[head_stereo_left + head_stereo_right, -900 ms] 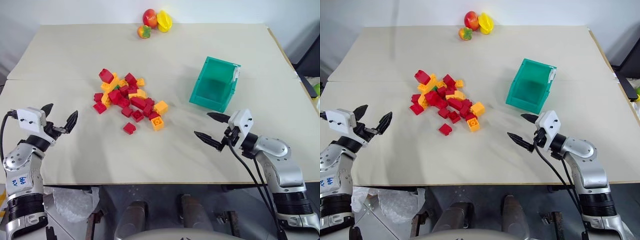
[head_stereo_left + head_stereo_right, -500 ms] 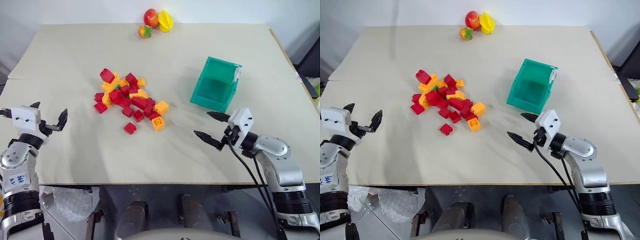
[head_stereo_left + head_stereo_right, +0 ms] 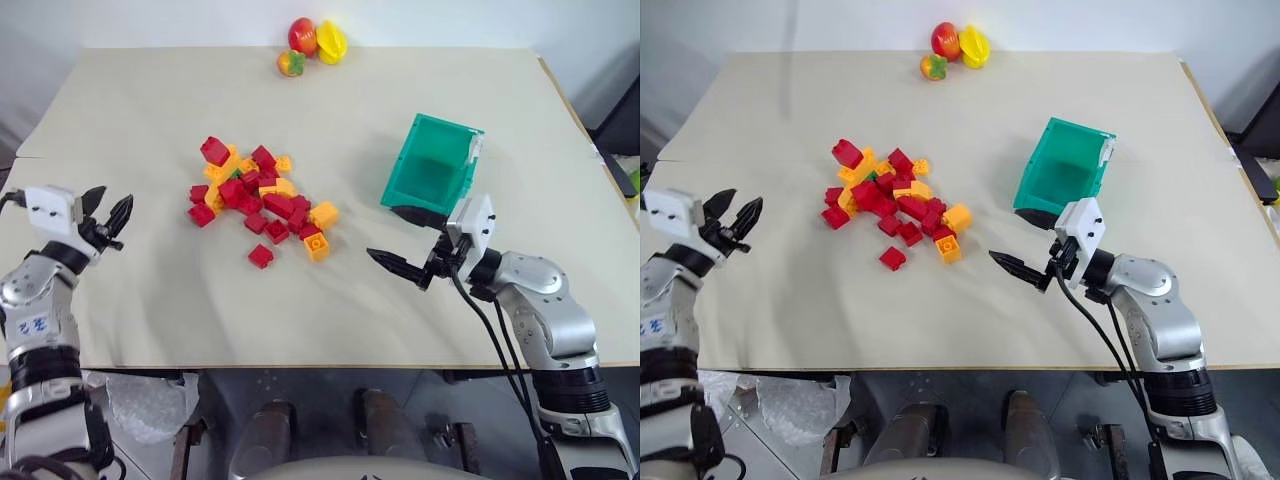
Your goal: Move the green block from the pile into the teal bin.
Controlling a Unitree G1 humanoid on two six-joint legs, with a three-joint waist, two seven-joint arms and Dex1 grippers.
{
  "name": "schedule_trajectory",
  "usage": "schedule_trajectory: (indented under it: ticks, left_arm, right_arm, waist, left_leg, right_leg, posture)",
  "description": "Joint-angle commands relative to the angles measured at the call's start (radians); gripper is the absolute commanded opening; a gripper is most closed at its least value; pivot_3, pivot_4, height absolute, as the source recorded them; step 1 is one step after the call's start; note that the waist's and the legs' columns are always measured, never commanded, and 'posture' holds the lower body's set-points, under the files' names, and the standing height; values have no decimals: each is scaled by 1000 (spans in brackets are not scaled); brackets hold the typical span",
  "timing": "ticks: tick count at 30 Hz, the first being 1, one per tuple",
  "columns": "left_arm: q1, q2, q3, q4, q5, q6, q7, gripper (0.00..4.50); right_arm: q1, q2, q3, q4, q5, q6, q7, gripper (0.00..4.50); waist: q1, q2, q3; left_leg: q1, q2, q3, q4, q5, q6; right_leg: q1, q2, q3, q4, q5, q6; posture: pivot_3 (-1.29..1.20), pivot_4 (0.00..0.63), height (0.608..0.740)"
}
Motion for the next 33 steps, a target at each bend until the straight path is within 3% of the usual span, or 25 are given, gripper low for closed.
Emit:
schedule_trajectory:
  ticks: [1,4,6,14,24,30,33]
  left_arm:
    - [-139,30,-17,174,20,-34,-25,827]
    - [-244,32,-45,310,60,-72,-6,48]
    - [-318,20,-73,392,97,-94,26,48]
    - [-463,-66,-138,522,182,-113,94,48]
    - [-480,-164,-185,532,199,-44,-152,48]
    - [-452,-182,-179,474,132,63,-520,48]
    - [-469,-166,-121,458,94,52,-408,48]
  right_arm:
    - [-34,14,7,-36,41,20,10,4500]
    - [-48,16,15,-51,61,44,15,4500]
    - [-54,17,15,-56,60,43,10,4500]
    - [-19,24,12,-116,58,55,-42,4500]
    - [19,19,4,-131,47,37,-62,4500]
    - [18,19,4,-107,42,20,-55,4500]
    - [7,20,7,-91,38,10,-49,4500]
  waist:
    - [-1,0,0]
    - [-4,-1,-1]
    - [-8,-1,-1]
    - [-6,-1,-1]
    - [-18,-1,-1]
    - [-26,-1,-1]
    - [-26,-1,0]
  left_leg:
    - [-1,-1,0,1,0,0]
    - [-6,-3,0,4,0,1]
    - [-12,-5,1,6,0,1]
    - [-13,-5,2,8,0,1]
    - [-13,-5,4,8,-1,1]
    - [-13,-5,4,9,-1,1]
    - [-13,-5,4,10,-1,1]
  right_leg:
    - [0,0,0,0,0,0]
    - [-5,0,-1,2,0,0]
    - [-12,-1,0,6,0,0]
    - [-13,-1,-1,7,0,1]
    - [-14,0,0,8,1,1]
    - [-14,0,0,9,1,1]
    - [-14,0,1,10,1,1]
  posture:
    - [0,150,740]
    - [0,150,740]
    - [0,150,740]
    - [0,150,740]
    - [0,150,740]
    - [0,150,740]
    - [0,150,740]
